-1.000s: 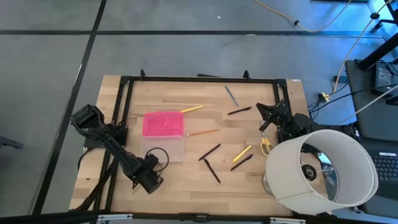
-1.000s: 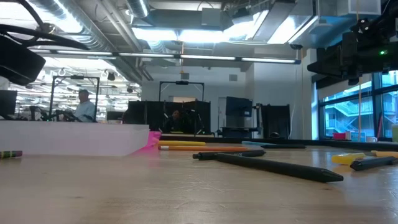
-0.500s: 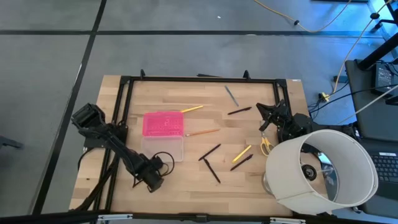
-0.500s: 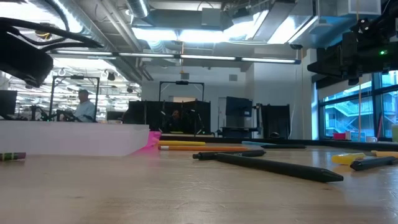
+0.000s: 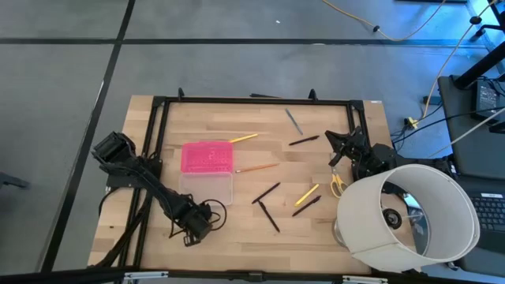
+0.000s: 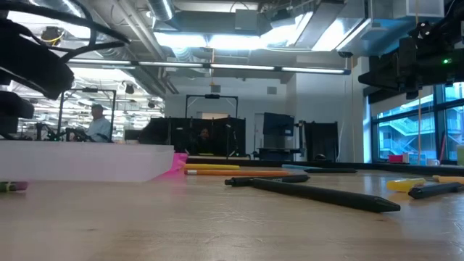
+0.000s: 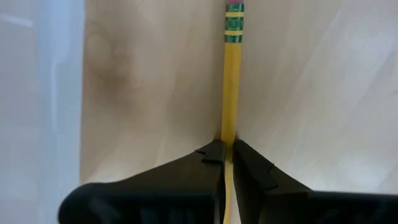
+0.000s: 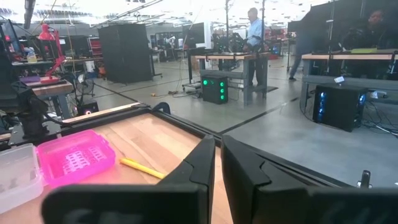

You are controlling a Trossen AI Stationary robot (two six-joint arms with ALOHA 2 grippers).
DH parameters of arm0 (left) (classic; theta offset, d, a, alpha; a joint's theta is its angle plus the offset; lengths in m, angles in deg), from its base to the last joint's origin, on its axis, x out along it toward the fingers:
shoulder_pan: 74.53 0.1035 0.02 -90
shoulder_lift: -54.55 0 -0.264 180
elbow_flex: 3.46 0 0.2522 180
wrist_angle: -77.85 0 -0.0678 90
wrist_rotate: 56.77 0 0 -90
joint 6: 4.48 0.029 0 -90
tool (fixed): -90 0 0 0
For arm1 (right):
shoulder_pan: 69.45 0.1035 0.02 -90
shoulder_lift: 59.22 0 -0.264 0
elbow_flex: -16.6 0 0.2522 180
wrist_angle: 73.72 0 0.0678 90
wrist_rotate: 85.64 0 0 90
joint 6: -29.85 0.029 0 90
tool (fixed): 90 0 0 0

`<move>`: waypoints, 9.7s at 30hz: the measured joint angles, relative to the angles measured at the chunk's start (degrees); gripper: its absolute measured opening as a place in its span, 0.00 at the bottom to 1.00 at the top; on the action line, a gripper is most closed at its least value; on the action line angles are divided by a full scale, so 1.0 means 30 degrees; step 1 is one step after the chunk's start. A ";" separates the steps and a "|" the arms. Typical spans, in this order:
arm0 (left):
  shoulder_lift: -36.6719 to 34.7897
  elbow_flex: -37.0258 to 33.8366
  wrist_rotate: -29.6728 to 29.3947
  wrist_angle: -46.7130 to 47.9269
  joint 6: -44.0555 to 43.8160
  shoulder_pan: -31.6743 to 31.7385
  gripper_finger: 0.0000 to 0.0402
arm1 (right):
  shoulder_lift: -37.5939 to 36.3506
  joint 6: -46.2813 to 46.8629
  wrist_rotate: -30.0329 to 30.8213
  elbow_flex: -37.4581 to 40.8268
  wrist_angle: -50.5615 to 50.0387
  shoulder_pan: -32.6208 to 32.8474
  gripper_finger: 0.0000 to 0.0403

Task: Pick & place school supplies into a supply box
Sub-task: Put the bottom left yellow pencil into the pink supply box, then put the top yellow pen into the pink supply box, then put the yellow pencil into the pink supply box

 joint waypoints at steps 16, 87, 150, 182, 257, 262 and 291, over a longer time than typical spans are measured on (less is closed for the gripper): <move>0.0030 0.1380 -0.0382 -0.0156 0.0233 0.0015 0.01 | 0.0000 0.0000 0.0000 0.0000 0.0000 0.0000 0.08; -0.2318 0.0558 -0.1548 0.2441 1.2086 0.9515 0.02 | 0.0007 0.0606 0.0000 0.0000 0.0000 -0.0002 0.08; 0.3748 0.9016 -0.0571 0.0480 1.7825 2.1025 0.39 | 0.0002 0.2169 0.0000 0.0002 0.0007 -0.0004 0.08; 0.7877 1.0522 -0.1074 0.2054 2.1467 2.0534 0.10 | 0.0000 0.1940 0.0007 0.0007 0.0007 -0.0007 0.08; -0.5849 -0.3928 -0.3840 0.0950 0.3037 0.7606 0.08 | 0.0000 0.1574 0.0000 0.0002 0.0004 0.0000 0.08; -0.5849 -0.3937 -0.3876 0.0616 0.3899 0.7613 0.12 | 0.0000 0.1574 0.0000 0.0000 0.0000 -0.0007 0.08; -0.5857 0.1295 -0.2274 0.0680 0.8673 1.0431 0.30 | 0.0000 0.1552 0.0000 0.0000 0.0003 -0.0003 0.08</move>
